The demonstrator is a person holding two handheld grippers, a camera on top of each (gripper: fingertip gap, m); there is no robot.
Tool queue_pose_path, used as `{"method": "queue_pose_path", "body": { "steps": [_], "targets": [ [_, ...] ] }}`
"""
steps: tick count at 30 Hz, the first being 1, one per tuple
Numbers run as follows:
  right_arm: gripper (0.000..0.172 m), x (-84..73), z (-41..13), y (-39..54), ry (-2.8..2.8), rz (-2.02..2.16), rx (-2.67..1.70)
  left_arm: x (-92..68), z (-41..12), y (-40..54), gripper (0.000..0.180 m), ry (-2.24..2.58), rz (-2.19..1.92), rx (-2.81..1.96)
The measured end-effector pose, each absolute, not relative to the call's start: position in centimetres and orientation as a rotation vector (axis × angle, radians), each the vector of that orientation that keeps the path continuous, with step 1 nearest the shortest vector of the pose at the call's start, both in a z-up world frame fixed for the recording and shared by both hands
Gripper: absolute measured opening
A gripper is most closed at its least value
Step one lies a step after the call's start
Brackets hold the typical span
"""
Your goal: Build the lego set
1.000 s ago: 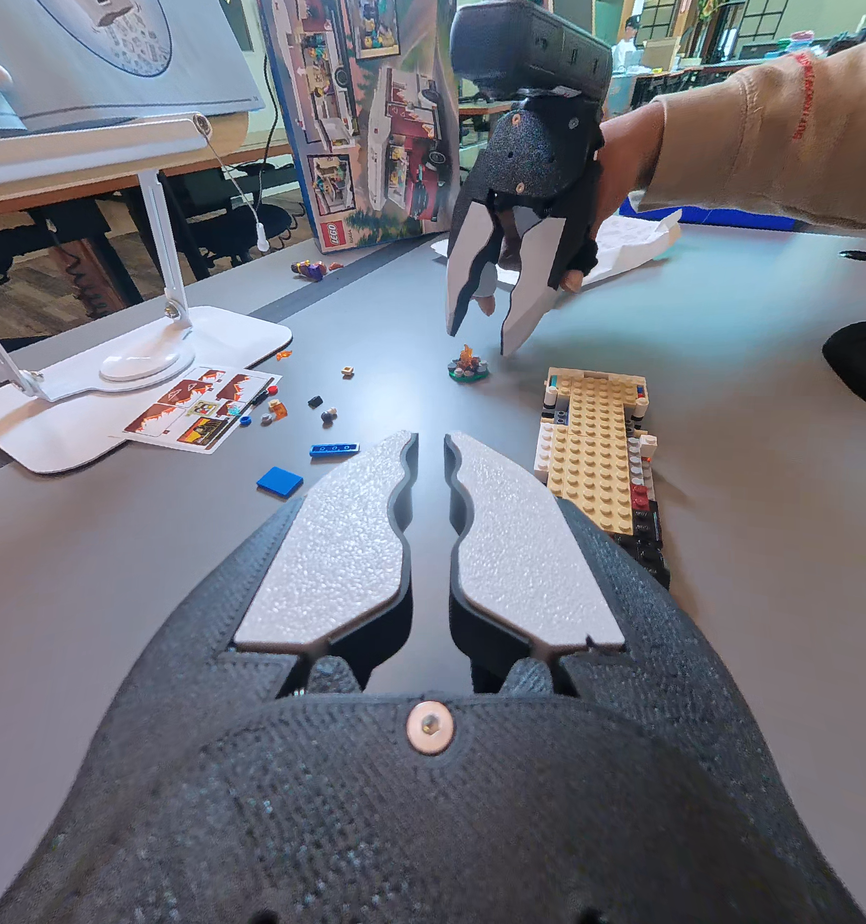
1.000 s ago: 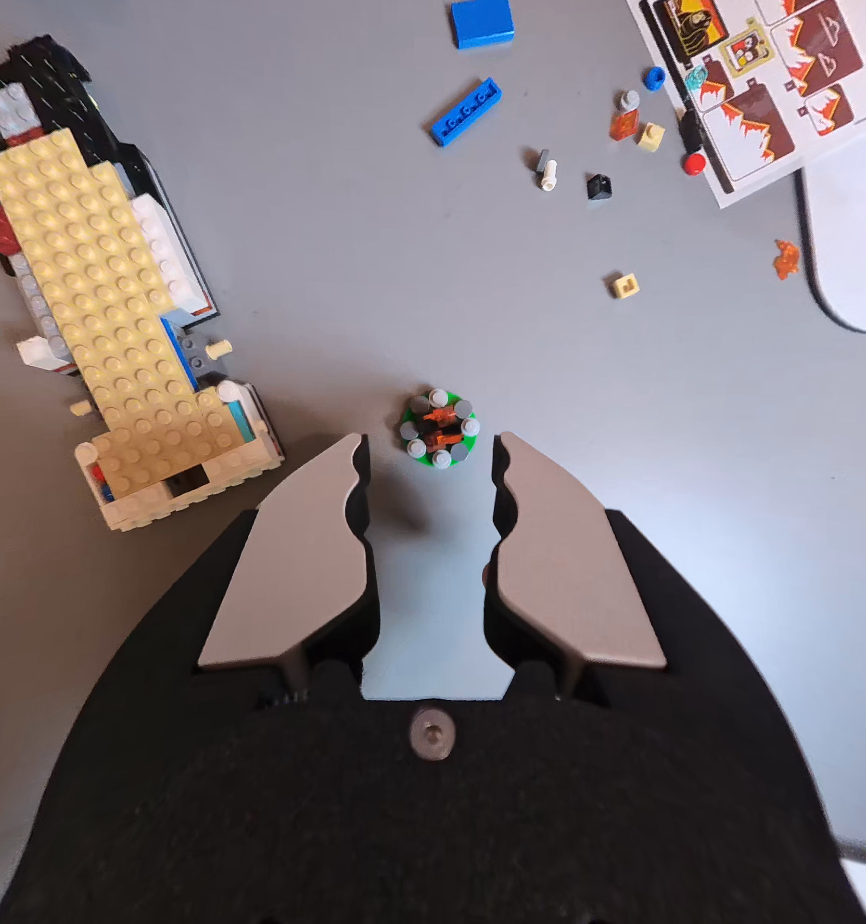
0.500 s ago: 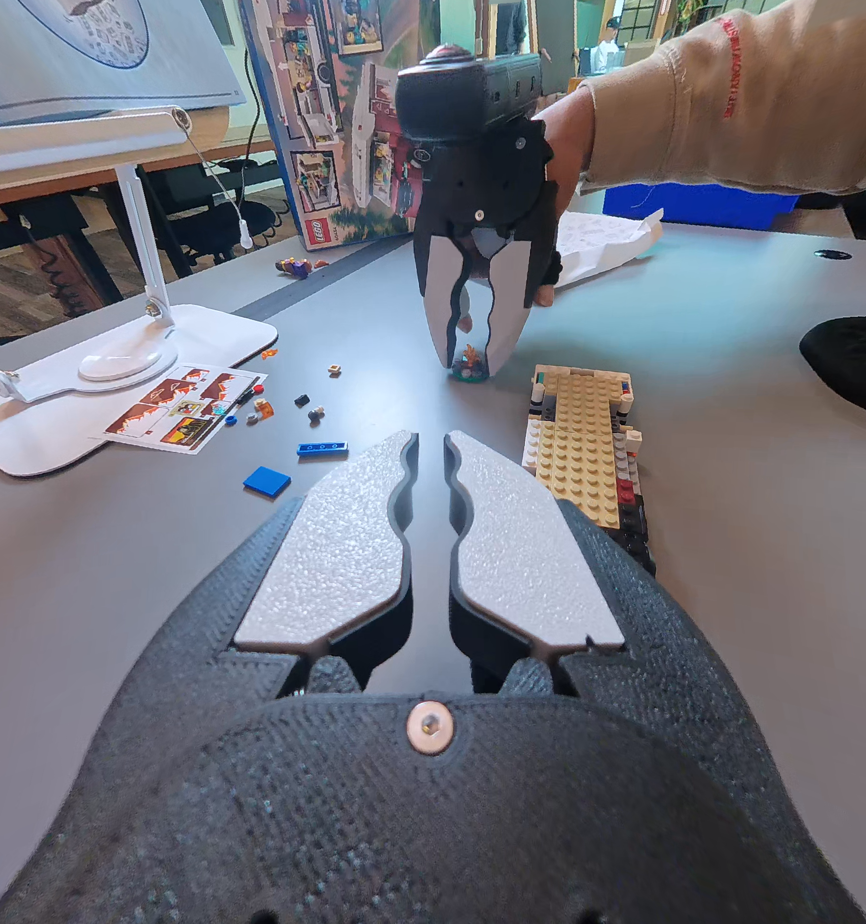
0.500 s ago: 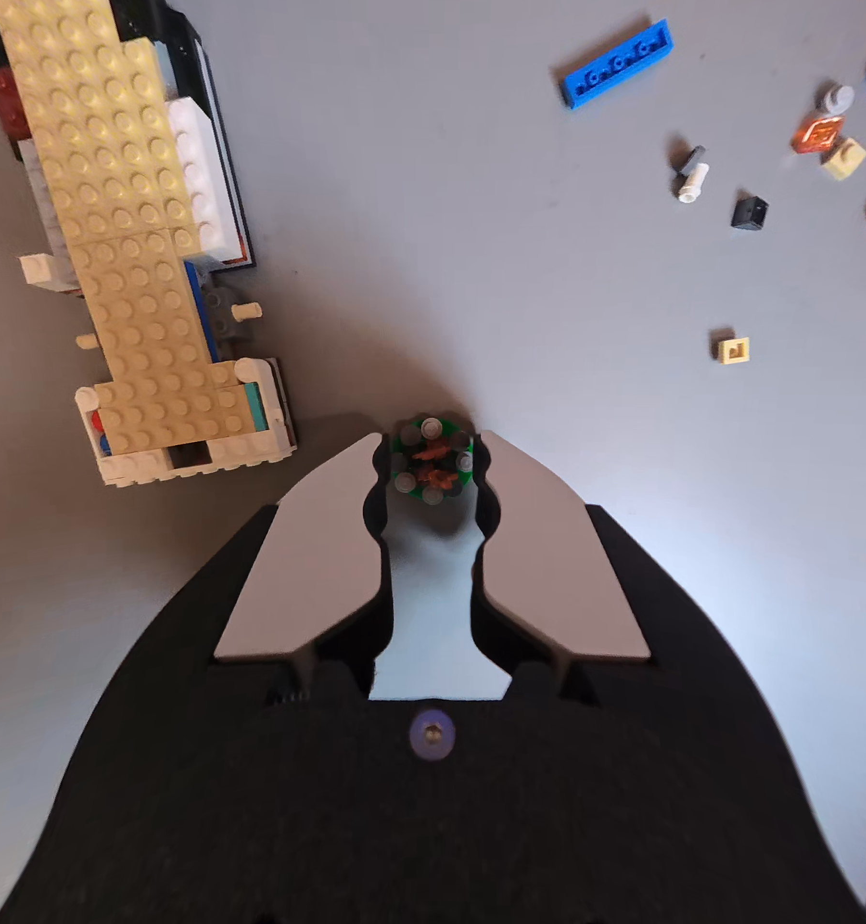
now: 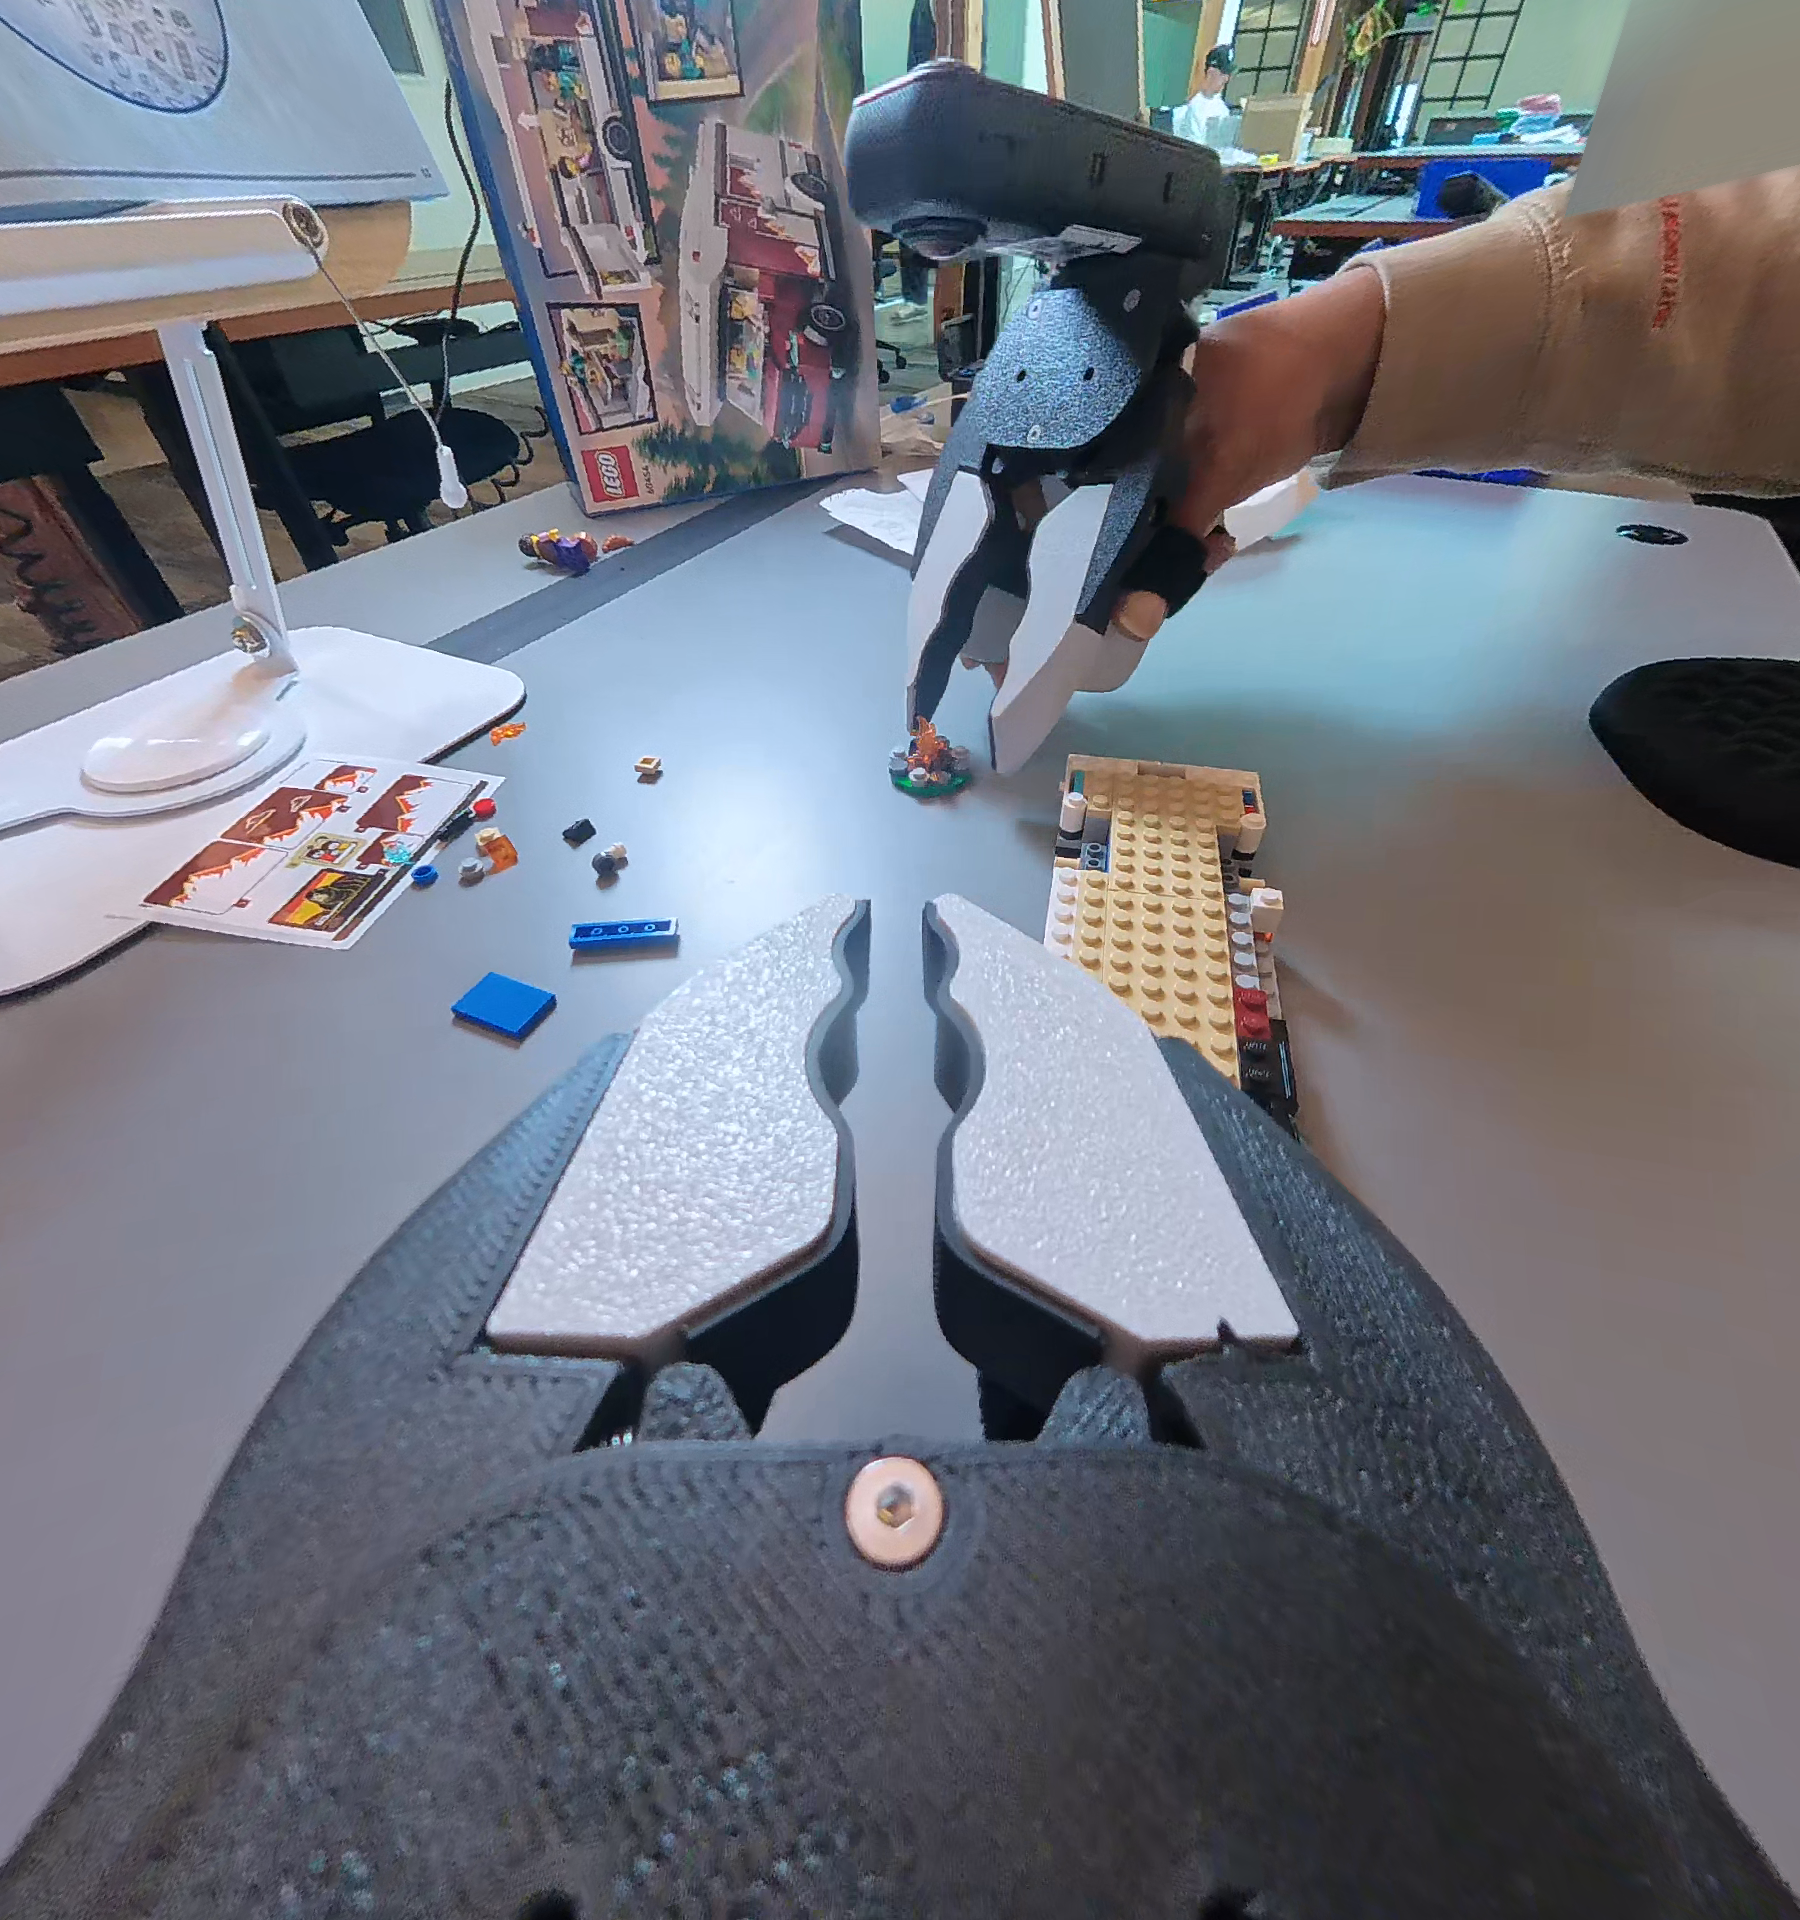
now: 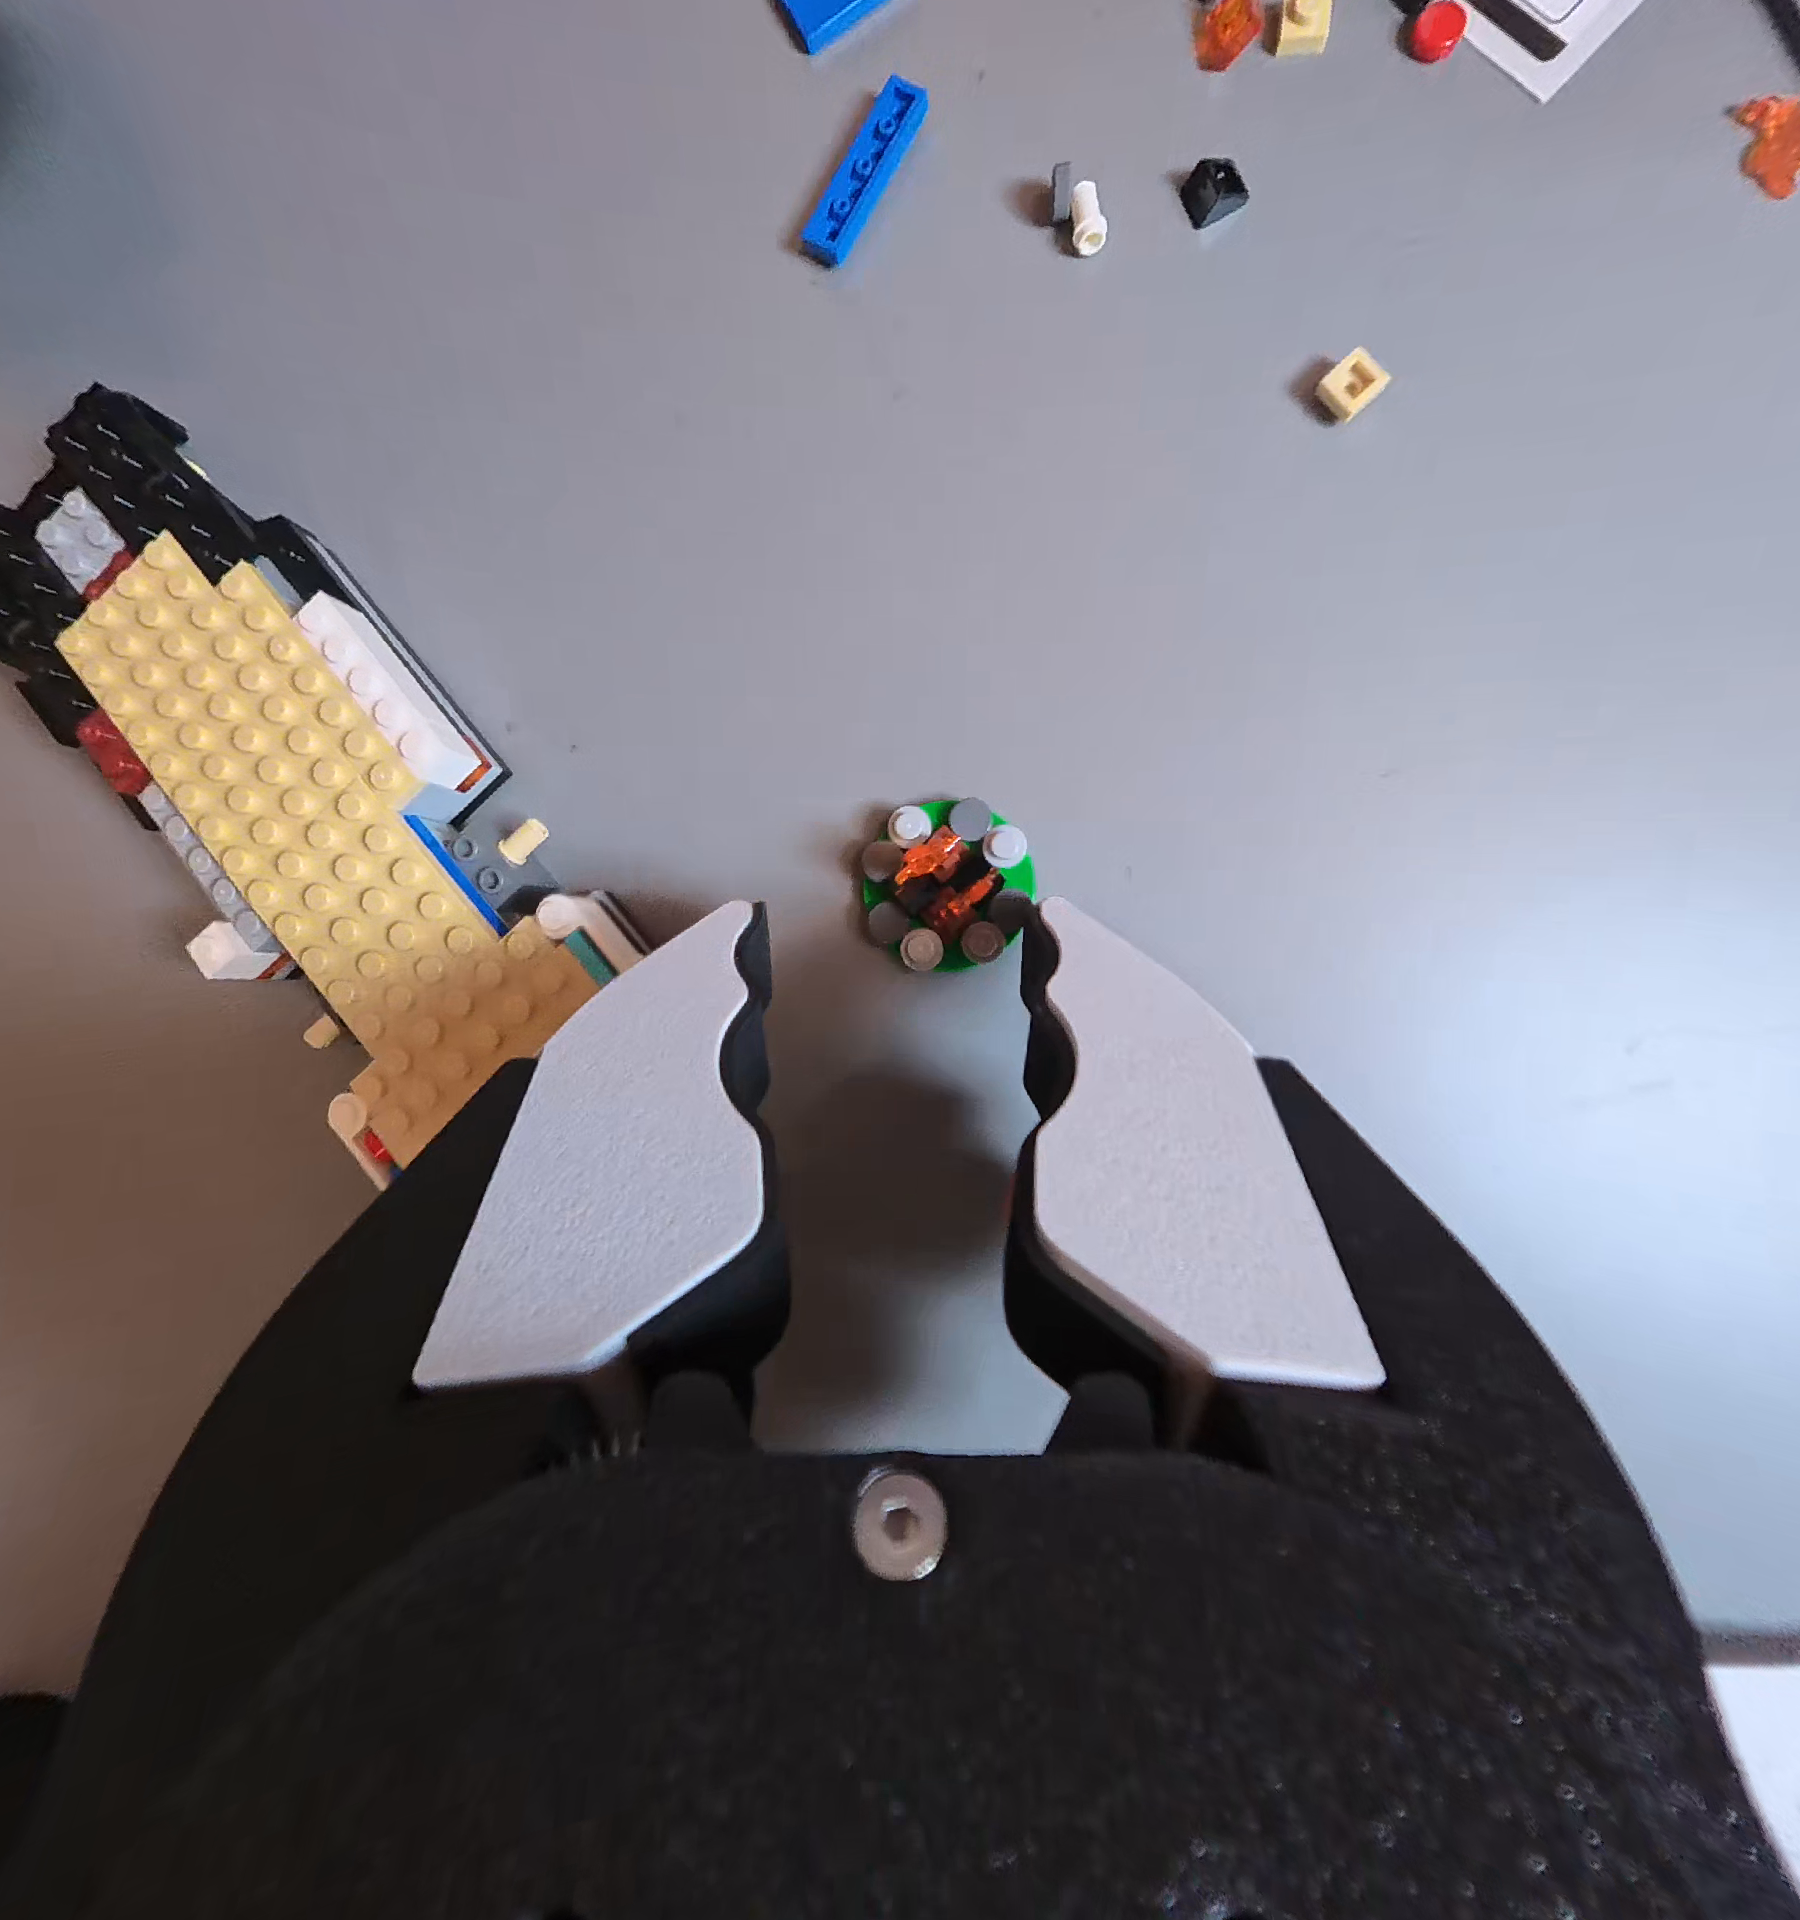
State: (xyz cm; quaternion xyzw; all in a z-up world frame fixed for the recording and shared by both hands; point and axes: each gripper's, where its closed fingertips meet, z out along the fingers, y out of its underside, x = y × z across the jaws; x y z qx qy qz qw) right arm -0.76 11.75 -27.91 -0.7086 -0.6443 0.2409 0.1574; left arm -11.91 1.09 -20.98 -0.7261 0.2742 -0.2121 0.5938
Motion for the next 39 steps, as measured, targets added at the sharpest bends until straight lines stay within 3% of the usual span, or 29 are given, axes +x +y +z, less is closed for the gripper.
{"method": "queue_pose_path", "body": {
  "steps": [4, 13, 19, 26, 34, 39],
  "targets": [
    [0.038, -1.7, -28.1, 12.4, -1.983, 0.626, -1.898, -12.0, -20.9, 1.0, 0.009, 0.636, -0.485, -1.683],
    [0.045, -2.4, -28.0, 13.2, -1.920, 0.484, -1.938, -12.1, -21.0, 1.2, 0.009, 0.617, -0.515, -1.691],
    [0.025, -2.4, -28.4, 13.0, -1.988, 0.482, -1.855, -12.2, -21.0, 1.3, 0.009, 0.603, -0.522, -1.696],
    [0.031, -3.0, -25.9, 13.2, -1.919, 0.574, -1.746, -12.6, -20.8, 1.5, 0.009, 0.580, -0.505, -1.690],
    [0.042, -1.6, -19.6, 13.1, -1.469, 0.780, -1.562, -12.9, -20.7, 1.7, 0.009, 0.563, -0.485, -1.688],
    [0.042, 2.3, -18.6, 13.0, -1.207, 0.832, -1.518, -13.5, -20.5, 1.9, 0.009, 0.548, -0.432, -1.685]
  ]
}}
